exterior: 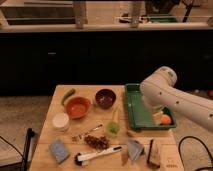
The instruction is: Stack bowls on top of each other
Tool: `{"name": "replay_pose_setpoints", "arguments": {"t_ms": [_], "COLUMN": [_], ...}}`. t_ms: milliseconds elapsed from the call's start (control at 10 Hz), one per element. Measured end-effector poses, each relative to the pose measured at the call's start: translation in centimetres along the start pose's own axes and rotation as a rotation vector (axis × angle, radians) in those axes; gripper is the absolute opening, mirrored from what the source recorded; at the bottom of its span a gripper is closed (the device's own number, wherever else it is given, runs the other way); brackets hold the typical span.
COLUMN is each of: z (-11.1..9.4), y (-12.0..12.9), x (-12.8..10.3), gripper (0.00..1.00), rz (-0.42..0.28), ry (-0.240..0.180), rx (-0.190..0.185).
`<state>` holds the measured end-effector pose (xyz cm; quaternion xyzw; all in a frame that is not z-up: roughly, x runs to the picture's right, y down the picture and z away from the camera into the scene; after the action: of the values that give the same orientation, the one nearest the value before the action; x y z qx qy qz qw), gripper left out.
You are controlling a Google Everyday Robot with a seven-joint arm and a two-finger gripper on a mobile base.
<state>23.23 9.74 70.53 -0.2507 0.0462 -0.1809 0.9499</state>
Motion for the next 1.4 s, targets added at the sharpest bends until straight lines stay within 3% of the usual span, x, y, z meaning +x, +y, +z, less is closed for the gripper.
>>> {"name": "replay_pose_setpoints", "arguments": {"t_ms": [1400], "z": [-0.4], "y": [-3.9], "x": [-1.6], "gripper": [0.8], "rz": [-0.213], "ry": [0.07], "rx": [0.102]}}
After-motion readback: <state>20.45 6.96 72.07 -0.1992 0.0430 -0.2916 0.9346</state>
